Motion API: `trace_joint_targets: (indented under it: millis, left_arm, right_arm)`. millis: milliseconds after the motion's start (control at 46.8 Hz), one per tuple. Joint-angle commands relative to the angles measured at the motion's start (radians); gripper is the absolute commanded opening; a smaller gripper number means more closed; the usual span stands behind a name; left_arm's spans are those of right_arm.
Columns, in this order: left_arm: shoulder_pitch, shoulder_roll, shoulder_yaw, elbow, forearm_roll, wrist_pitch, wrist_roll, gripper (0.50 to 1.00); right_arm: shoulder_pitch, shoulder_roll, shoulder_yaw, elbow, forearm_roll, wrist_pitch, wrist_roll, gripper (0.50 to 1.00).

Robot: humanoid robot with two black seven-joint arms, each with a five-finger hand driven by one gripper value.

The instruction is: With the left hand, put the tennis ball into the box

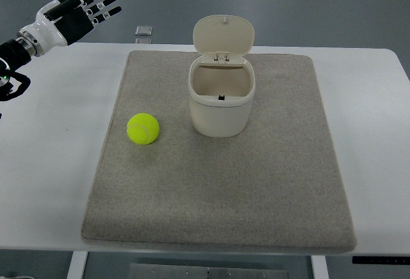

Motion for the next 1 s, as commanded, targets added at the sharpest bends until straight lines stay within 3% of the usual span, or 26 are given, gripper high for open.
trace_joint_targets:
  millis: [0,683,983]
  left_arm:
    - [0.001,0.000,0.000,0.000,0.002,0.000,0.000,0.992]
    - [0.007,0.004,0.069,0.003,0.020,0.000,-0.005,0.992]
    - [0.000,0.059,0.103,0.000,0.365,0.000,-0.077,0.992]
  right_arm:
    - [0.000,0.000,0.000,0.000,0.000,0.000,0.000,0.901]
    - [0.000,0.000,0.000,0.000,0.000,0.000,0.000,0.901]
    - [0.000,0.000,0.000,0.000,0.000,0.000,0.000,0.901]
